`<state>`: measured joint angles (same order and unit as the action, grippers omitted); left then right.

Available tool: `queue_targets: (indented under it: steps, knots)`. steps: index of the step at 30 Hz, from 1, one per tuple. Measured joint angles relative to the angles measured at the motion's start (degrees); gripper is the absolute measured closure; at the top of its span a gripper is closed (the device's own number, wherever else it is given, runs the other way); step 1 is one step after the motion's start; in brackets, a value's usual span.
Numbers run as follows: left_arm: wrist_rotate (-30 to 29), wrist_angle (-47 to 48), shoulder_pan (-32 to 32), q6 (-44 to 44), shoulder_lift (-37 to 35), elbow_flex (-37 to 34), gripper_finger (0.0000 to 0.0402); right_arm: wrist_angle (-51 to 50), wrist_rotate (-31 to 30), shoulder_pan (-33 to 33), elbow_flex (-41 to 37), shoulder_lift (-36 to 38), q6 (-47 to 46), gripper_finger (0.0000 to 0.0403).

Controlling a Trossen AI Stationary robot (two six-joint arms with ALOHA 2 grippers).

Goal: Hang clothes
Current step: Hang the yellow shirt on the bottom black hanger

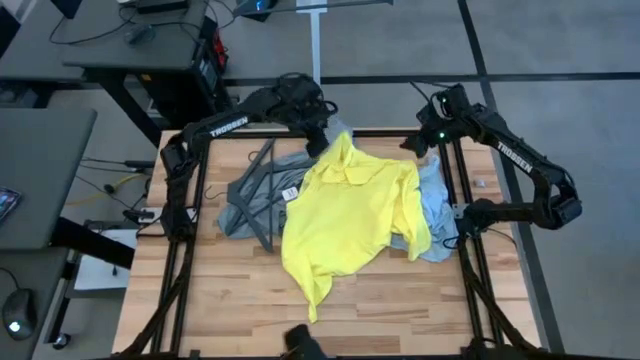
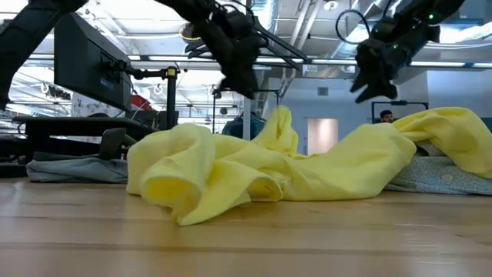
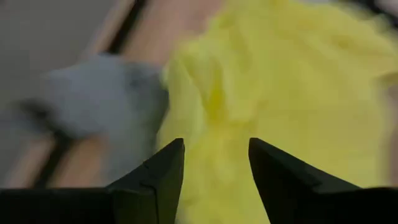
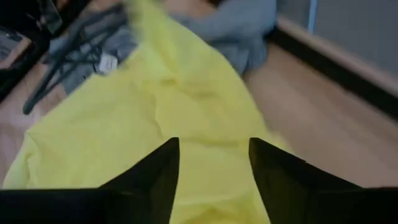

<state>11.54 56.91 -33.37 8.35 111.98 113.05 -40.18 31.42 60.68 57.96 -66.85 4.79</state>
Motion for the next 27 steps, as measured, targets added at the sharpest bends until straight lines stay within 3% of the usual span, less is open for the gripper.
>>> queue_targets:
  steps: [2,4,9,12,16,21,27]
  knots:
    - [-3.63,3.63,-0.47,1.94,-1.48,0.99,0.0238,3.19,0.02,-0.76,0.7,0.02,-0.72,0.0199]
    - [-3.31,5.18,-1.19,3.18,-3.26,0.08,0.0239,7.36,0.04,-1.83,0.72,0.0,-3.22,0.0196]
    - [7.21,1.38,-6.07,2.8,-9.79,-9.84,0.0239,16.96,0.07,-5.19,0.8,-0.94,-8.68,0.0197]
    - [9.82,-4.89,-8.77,0.84,-14.0,-19.14,0.024,19.3,0.07,-7.5,0.8,-3.45,-10.62,0.02]
    - [9.26,-10.72,-9.69,-1.14,-18.53,-28.22,0.024,21.31,0.04,-11.06,0.8,-8.92,-12.31,0.02]
    - [1.64,-10.77,-9.7,0.3,-21.61,-34.27,0.024,26.3,0.04,-16.11,0.79,-16.95,-12.33,0.02]
    - [2.23,-9.34,-10.1,-0.93,-25.81,-41.85,0.024,27.35,0.02,-20.28,5.21,-26.71,-12.36,0.02]
